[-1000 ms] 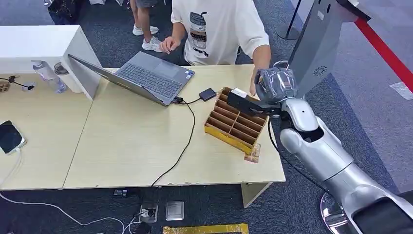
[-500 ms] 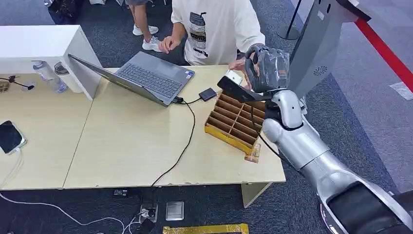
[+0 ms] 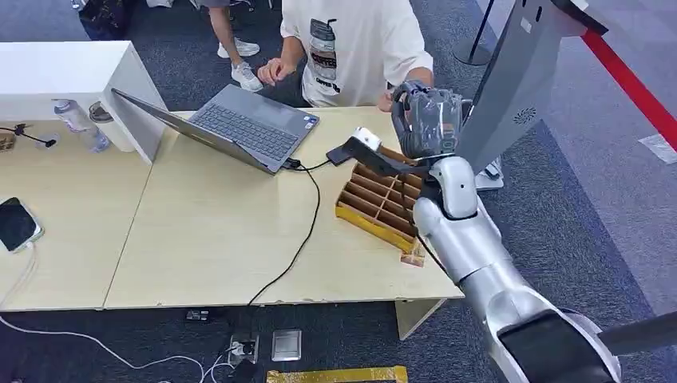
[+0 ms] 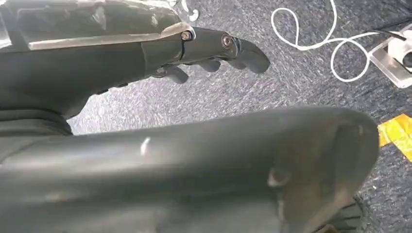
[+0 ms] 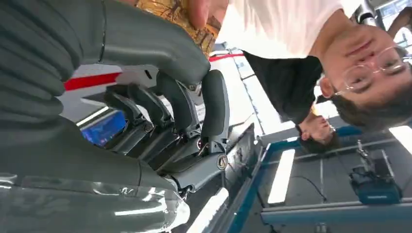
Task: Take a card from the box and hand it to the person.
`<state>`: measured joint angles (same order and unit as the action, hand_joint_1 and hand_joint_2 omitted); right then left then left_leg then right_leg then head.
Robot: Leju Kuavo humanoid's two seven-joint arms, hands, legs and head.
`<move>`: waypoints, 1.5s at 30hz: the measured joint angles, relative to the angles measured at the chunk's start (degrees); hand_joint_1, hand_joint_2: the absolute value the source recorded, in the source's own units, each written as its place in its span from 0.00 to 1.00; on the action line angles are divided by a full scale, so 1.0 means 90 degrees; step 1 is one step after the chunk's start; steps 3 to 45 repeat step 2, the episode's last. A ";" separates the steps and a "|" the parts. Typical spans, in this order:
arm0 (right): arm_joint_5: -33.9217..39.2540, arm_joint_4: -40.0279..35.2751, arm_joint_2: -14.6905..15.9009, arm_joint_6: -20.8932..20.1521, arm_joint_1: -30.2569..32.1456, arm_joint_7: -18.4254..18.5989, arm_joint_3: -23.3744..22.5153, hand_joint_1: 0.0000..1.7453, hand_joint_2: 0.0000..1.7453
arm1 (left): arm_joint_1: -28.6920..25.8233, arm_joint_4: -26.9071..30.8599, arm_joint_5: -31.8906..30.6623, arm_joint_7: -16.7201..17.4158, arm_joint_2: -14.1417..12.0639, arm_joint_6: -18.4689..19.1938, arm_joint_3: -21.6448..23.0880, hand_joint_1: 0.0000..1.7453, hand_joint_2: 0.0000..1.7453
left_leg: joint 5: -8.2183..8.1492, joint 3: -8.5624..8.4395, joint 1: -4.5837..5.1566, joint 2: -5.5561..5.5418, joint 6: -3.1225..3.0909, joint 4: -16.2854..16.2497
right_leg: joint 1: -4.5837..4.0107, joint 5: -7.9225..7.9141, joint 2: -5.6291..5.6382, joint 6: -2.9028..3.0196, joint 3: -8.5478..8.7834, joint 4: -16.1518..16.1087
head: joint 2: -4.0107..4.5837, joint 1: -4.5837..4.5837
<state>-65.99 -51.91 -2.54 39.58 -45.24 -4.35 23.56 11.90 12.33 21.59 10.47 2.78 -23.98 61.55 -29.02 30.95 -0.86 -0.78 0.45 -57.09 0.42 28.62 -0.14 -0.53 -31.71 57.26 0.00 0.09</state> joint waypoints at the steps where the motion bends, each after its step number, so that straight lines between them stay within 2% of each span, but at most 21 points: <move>1: -0.0005 0.0039 -0.0043 0.0000 -0.0001 0.0000 -0.0097 0.00 1.00 | 0.0011 0.0000 -0.0005 0.0000 0.0000 0.0000 0.0017 0.00 0.00 | 0.0000 0.0000 0.0000 0.0000 0.0000 0.0000 | 0.0000 0.0000 0.0000 0.0000 0.0000 0.0000 | -0.0002 0.0000; 45: -0.0007 0.0063 -0.0075 0.0000 0.0001 0.0005 -0.0153 0.00 1.00 | 0.0022 0.0000 -0.0005 0.0000 0.0002 0.0000 0.0024 0.00 0.00 | 0.0000 0.0000 0.0000 0.0000 0.0000 0.0000 | 0.0000 0.0000 0.0000 0.0000 0.0000 0.0000 | 0.0000 -0.0002</move>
